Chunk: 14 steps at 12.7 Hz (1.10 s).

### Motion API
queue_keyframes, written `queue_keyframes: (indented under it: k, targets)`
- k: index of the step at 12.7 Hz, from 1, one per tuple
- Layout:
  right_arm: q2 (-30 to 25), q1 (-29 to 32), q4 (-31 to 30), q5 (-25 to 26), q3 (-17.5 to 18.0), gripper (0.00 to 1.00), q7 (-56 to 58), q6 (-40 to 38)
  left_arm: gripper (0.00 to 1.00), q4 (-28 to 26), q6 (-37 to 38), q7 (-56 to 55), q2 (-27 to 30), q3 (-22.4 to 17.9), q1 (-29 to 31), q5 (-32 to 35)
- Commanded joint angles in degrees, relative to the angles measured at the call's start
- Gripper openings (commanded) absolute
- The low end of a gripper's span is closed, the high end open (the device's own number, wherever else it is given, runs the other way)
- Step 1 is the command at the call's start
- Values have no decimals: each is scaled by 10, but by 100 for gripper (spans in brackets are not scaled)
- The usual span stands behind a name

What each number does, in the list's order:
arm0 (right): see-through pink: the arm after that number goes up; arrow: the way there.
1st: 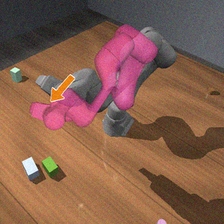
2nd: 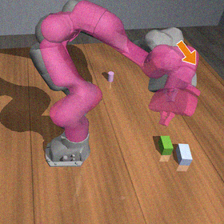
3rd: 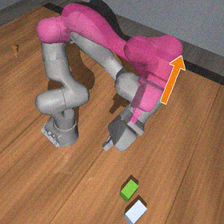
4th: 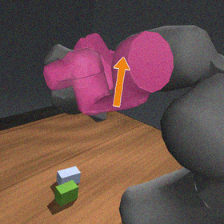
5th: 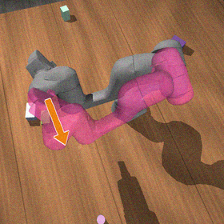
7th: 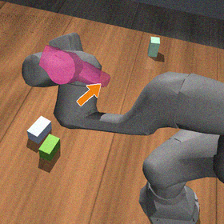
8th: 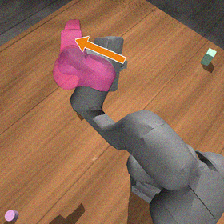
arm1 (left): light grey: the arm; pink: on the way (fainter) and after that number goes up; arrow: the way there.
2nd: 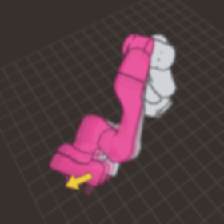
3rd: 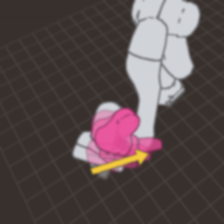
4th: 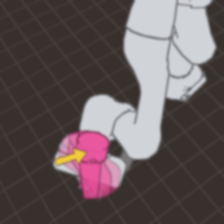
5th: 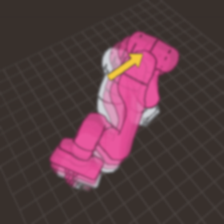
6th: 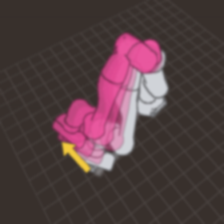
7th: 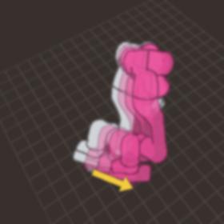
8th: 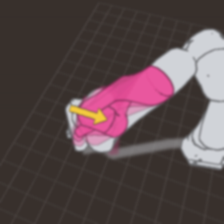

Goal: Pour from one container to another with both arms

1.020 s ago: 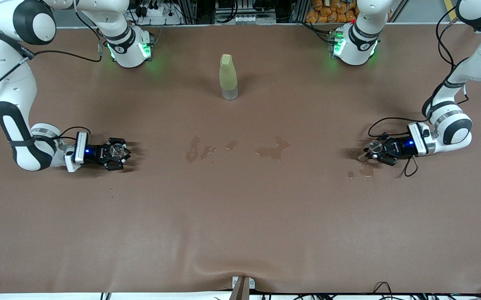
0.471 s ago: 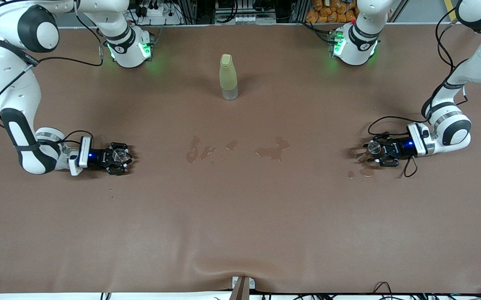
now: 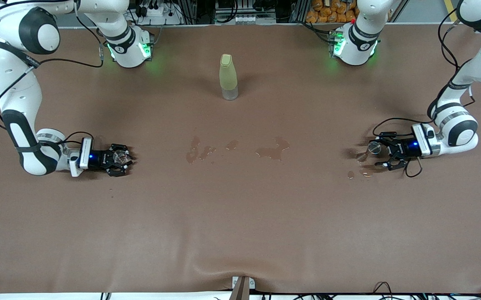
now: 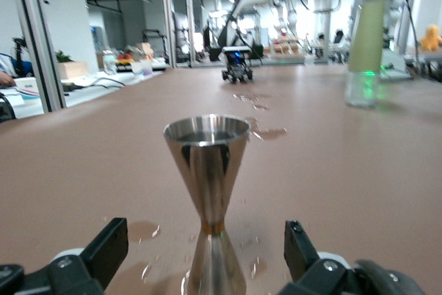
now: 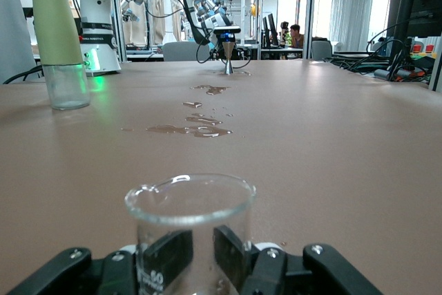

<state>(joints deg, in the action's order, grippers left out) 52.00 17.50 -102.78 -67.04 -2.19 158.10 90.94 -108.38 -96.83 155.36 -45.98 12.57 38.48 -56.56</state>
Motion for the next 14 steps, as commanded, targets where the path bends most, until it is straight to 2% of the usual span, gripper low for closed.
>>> queue_keyframes:
  k: [1,2,6,11,14]
  targets:
    - [5,3,10,11,-15,95,61,-5,100,20,10,-50,43,-22,4,64]
    - [4,2,14,11,-19,100,62,-6,100,34,12,-99,57,-24,5,100]
    - [-14,-11,32,21,-57,100,37,-7,100,80,12,-280,127,-24,8,202]
    - [-86,-47,43,92,-127,100,-137,-6,100,179,12,-588,189,0,-13,339]
    - [-162,-74,42,160,-158,100,-329,-7,100,202,12,-753,222,27,-31,387]
